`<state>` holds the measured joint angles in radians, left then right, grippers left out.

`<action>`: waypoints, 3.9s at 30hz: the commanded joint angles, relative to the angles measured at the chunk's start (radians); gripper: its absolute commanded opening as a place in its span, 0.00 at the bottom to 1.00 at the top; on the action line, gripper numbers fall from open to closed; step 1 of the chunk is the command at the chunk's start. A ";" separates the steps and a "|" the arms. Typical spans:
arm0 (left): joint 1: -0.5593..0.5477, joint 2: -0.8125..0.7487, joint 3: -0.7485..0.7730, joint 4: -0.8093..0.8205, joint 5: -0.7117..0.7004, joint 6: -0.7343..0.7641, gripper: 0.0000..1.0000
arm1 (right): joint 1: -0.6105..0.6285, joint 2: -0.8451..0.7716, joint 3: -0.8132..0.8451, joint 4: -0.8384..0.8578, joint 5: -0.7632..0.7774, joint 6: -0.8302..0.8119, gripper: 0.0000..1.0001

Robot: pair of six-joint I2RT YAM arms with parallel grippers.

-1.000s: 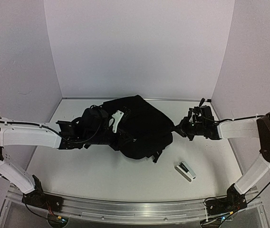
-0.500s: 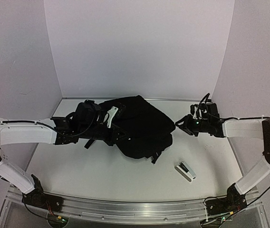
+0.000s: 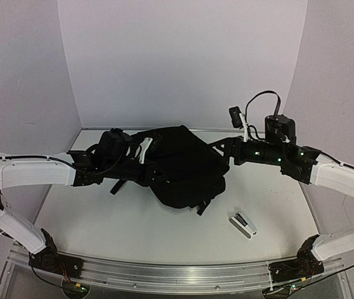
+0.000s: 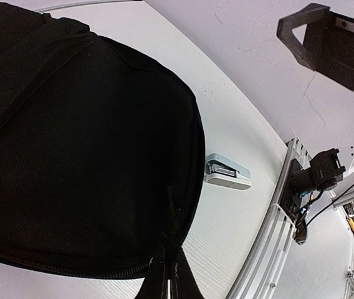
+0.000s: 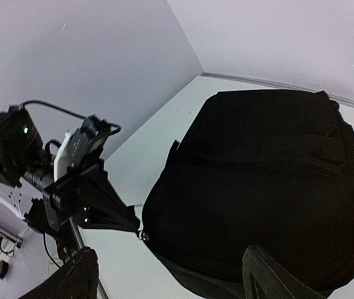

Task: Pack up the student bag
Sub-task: Zip the student bag at the center of the board.

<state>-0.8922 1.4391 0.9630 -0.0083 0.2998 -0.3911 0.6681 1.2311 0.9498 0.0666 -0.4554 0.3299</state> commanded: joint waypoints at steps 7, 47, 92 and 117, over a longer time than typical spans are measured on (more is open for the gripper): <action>0.064 -0.004 0.008 0.081 0.085 -0.137 0.00 | 0.241 0.276 0.238 -0.283 0.265 -0.259 0.62; 0.185 -0.021 0.043 0.027 -0.025 -0.140 0.00 | 0.372 0.382 0.270 -0.339 0.449 -0.246 0.00; 0.491 -0.040 0.049 0.031 0.190 -0.140 0.74 | 0.384 0.172 0.190 -0.350 0.555 -0.006 0.62; 0.632 0.393 0.367 -0.216 0.230 -0.217 0.89 | -0.094 0.315 -0.065 -0.118 0.209 0.396 0.77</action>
<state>-0.2556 1.8416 1.3132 -0.2621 0.4694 -0.5634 0.5943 1.5149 0.9345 -0.2164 -0.0924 0.6742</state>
